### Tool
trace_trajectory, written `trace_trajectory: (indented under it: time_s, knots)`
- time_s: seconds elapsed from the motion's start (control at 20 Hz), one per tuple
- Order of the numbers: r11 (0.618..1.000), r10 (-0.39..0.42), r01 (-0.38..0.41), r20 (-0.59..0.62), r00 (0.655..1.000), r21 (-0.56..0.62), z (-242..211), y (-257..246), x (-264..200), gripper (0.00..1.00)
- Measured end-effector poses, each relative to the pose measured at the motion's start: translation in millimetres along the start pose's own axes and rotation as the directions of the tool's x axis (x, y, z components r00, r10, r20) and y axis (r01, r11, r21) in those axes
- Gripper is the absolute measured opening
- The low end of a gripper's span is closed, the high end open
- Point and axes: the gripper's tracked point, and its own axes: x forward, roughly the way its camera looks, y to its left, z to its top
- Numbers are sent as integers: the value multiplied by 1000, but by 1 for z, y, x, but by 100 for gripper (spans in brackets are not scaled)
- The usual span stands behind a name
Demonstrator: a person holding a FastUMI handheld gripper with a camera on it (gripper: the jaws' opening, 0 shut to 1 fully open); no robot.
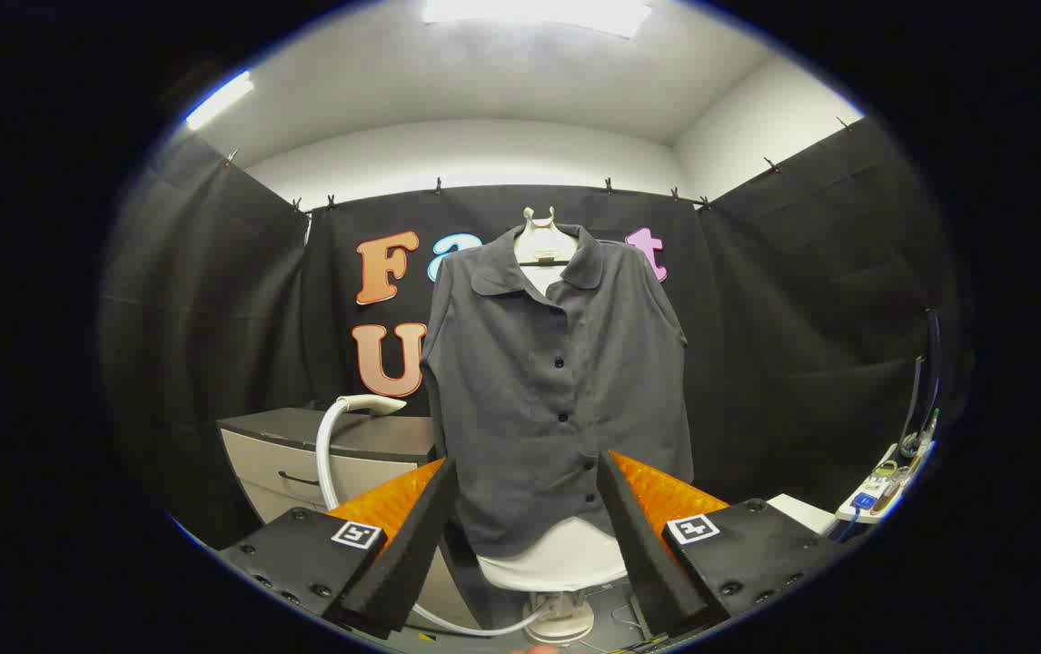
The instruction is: Iron the clothes twice with a garment steamer, once on the left side and once on the right side.
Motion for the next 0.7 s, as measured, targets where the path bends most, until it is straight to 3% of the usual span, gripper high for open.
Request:
trace_trajectory:
  time_s: [0.7]
  knots:
    - [999,11,-11,4,1000,-41,-2,14,3,98]
